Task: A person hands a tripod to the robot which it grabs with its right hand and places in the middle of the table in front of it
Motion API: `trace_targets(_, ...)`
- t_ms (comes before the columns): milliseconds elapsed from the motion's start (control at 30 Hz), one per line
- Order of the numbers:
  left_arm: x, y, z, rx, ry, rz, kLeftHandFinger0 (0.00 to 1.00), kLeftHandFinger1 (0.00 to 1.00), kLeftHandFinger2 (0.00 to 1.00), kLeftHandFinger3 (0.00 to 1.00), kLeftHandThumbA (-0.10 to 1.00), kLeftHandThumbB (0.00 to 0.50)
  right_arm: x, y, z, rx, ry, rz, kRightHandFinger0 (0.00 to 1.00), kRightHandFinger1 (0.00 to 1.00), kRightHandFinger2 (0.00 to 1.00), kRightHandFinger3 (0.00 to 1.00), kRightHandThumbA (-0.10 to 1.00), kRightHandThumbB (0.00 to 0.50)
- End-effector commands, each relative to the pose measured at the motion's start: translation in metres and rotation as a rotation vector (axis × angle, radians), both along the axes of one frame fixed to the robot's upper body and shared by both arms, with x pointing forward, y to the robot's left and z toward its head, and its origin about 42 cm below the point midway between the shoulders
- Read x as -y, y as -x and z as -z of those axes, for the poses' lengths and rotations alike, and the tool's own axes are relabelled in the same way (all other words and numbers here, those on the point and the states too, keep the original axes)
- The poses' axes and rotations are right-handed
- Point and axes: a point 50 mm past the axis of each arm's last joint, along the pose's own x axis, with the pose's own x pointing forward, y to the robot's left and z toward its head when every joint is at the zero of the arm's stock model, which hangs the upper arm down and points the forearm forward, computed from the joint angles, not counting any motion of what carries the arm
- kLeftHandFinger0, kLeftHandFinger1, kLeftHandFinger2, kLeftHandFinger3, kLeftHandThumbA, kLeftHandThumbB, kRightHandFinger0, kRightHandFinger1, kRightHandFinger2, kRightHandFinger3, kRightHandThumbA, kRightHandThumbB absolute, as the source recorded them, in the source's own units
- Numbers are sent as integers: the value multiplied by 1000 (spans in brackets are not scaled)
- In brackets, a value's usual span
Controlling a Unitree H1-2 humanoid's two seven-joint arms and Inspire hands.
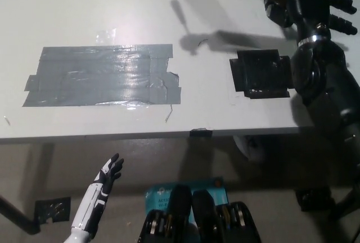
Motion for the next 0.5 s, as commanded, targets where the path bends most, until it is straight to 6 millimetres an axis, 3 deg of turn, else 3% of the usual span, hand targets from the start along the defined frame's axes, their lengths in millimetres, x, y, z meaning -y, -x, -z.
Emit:
trace_targets(0, -2, -4, -10, 62, -14, 38, 1000, 1000, 1000, 1000, 1000, 261, 14, 2, -17, 145, -10, -29, 0, 354, 811, 810, -100, 212)
trace_targets(67, -3, -6, -10, 64, -19, 37, 1000, 1000, 1000, 1000, 1000, 267, 18, 2, -6, 126, -11, -26, 0, 324, 798, 788, -100, 206)
trace_targets(233, -2, -6, -11, 64, -20, 40, 1000, 1000, 1000, 1000, 1000, 261, 32, 4, 31, 57, 17, 0, 0, 367, 831, 885, -100, 197)
trace_targets(300, -2, -7, -12, 64, -18, 39, 1000, 1000, 1000, 1000, 1000, 263, 33, 3, 35, 46, 24, 3, 0, 364, 826, 884, -100, 189)
trace_targets(467, -2, -7, -11, 64, -21, 43, 1000, 1000, 1000, 1000, 1000, 262, 44, 5, 67, -54, 51, 26, 0, 393, 854, 904, -100, 218)
